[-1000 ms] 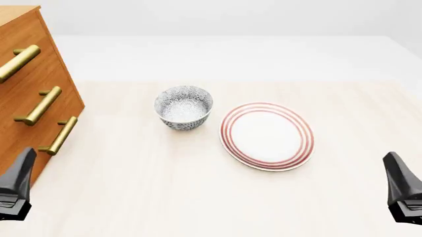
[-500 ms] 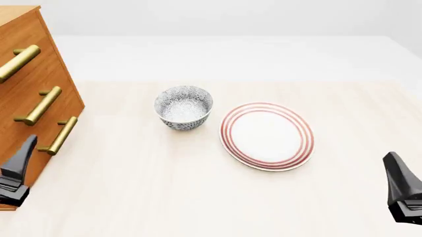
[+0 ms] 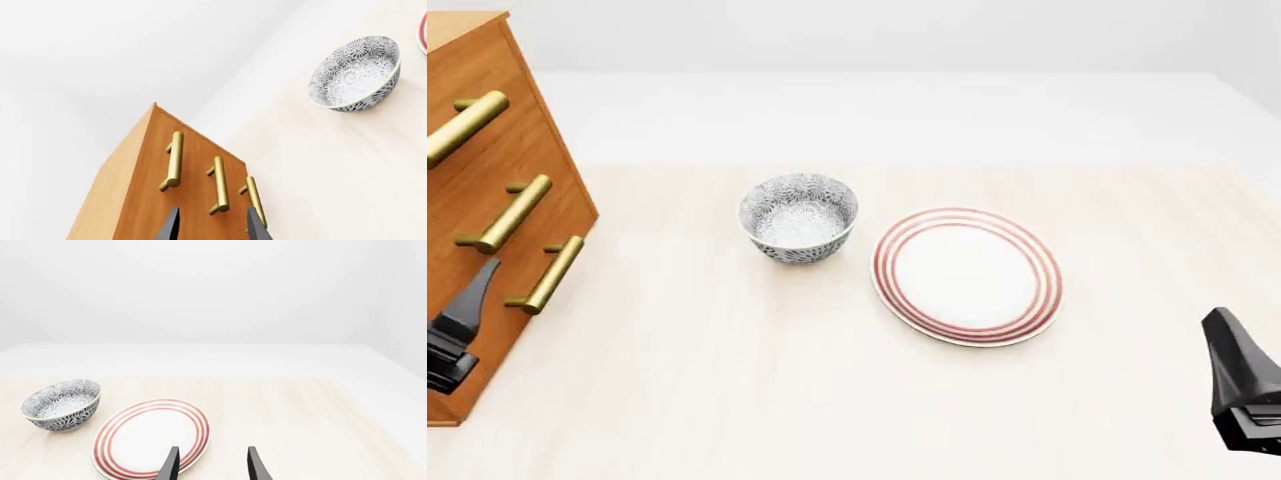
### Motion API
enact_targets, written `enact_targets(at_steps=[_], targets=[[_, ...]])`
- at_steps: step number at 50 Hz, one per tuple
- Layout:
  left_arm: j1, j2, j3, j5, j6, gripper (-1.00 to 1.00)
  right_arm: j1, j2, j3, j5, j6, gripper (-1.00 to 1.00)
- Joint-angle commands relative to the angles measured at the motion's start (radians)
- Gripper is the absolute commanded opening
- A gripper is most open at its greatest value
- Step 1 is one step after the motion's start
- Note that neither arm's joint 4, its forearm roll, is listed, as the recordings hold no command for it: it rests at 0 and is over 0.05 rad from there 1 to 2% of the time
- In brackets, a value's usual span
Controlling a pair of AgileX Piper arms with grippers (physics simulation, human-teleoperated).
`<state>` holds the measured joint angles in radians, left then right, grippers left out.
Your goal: Open the top drawer of the cabinet.
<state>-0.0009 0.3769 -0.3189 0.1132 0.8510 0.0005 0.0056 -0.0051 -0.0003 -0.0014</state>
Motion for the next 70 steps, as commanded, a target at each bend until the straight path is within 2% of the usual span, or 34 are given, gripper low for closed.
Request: enact_targets(at_steps=[1, 4, 5, 12, 15, 25, 27, 44, 47, 51, 70], targets=[[0.023, 0.058, -0.01, -0.023, 0.155, 1.0, 0.0, -0.001, 0.001, 0.0, 0.0, 1.0], [0.019, 0.069, -0.027, -0.02, 0.158, 1.0, 0.0, -0.001, 0.001, 0.0, 0.0, 1.0], [0.023, 0.076, -0.03, -0.021, 0.183, 1.0, 0.0, -0.001, 0.001, 0.0, 0.0, 1.0], [0.034, 0.086, -0.05, -0.014, 0.232, 1.0, 0.0, -0.001, 0.001, 0.0, 0.0, 1.0], [0.059, 0.085, -0.046, -0.028, 0.284, 1.0, 0.0, -0.001, 0.001, 0.0, 0.0, 1.0], [0.069, 0.127, -0.071, -0.058, 0.325, 1.0, 0.0, -0.001, 0.001, 0.0, 0.0, 1.0], [0.076, 0.133, -0.063, -0.085, 0.355, 1.0, 0.0, -0.001, 0.001, 0.0, 0.0, 1.0], [0.078, 0.229, -0.065, -0.215, 0.441, 1.0, 0.0, -0.001, 0.001, 0.0, 0.0, 1.0], [0.093, 0.263, -0.034, -0.288, 0.496, 1.0, 0.0, -0.001, 0.001, 0.0, 0.0, 1.0], [0.105, 0.284, -0.008, -0.342, 0.53, 1.0, 0.0, -0.001, 0.001, 0.0, 0.0, 1.0], [0.126, 0.394, -0.013, -0.461, 0.571, 1.0, 0.0, -0.001, 0.001, 0.0, 0.0, 1.0]])
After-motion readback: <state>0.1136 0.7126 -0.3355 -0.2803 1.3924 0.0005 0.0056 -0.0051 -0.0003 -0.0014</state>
